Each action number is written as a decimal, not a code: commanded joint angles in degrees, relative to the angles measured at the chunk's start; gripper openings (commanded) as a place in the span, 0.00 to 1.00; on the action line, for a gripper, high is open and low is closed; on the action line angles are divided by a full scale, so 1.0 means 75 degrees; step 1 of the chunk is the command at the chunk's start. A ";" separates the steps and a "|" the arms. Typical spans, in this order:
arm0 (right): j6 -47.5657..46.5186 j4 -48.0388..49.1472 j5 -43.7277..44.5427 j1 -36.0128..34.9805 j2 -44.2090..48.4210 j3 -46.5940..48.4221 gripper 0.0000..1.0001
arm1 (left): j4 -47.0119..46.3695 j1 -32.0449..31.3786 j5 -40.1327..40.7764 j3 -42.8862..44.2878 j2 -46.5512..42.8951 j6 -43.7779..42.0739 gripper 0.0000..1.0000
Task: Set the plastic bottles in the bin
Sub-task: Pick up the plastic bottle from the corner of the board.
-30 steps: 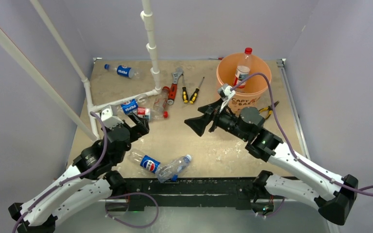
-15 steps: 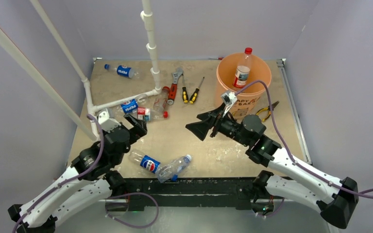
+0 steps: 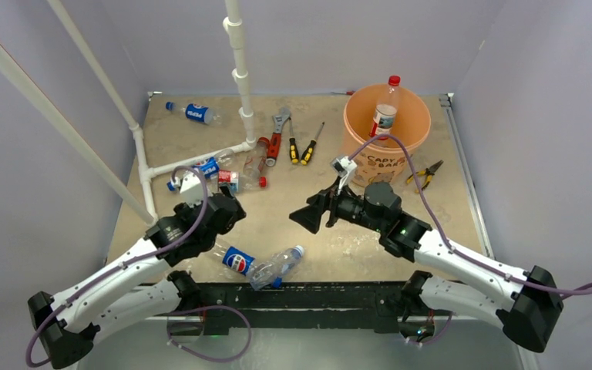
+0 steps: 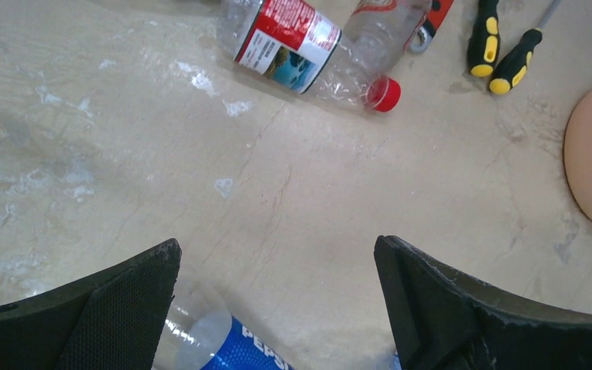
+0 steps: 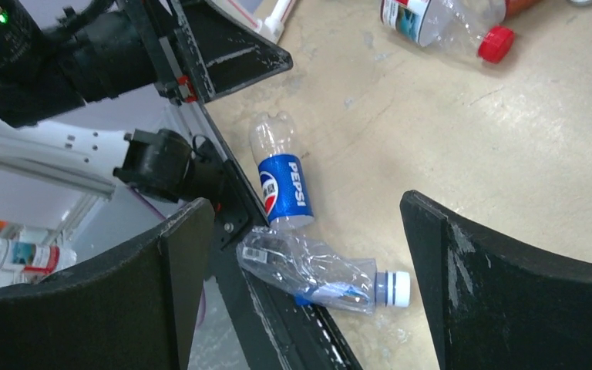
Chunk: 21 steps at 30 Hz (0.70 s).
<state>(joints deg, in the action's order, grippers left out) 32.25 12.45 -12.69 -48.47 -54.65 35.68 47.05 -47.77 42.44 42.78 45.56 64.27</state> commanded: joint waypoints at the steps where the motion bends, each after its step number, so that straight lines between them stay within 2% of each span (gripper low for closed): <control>1: -0.0795 -0.0621 -0.0144 -0.0303 -0.0297 0.0485 0.92 | 0.0645 0.0005 -0.0611 -0.0010 -0.0411 0.1092 0.96; 4: -0.1130 -0.1138 0.0357 -0.0717 -0.0689 0.0461 0.91 | 0.0836 0.0003 -0.0759 -0.0418 -0.1002 0.1834 0.96; 8: -0.0775 -0.1228 0.1047 -0.1186 -0.0948 0.0104 0.90 | 0.1891 0.0006 -0.0706 -0.0367 -0.1305 0.2989 0.97; 14: -0.0086 -0.0439 0.1228 -0.1342 -0.0525 -0.0839 0.91 | 0.3373 0.0001 -0.1019 0.0301 -0.0523 0.4267 0.97; 21: 0.0156 -0.0345 0.1415 -0.1354 -0.0167 -0.1053 0.91 | 0.3090 0.0006 -0.2237 -0.0103 0.0702 0.4642 0.97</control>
<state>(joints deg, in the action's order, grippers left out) 31.59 6.07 -3.97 -58.39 -58.11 27.62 69.71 -47.75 31.11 43.16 47.48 95.44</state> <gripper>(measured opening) 0.907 0.967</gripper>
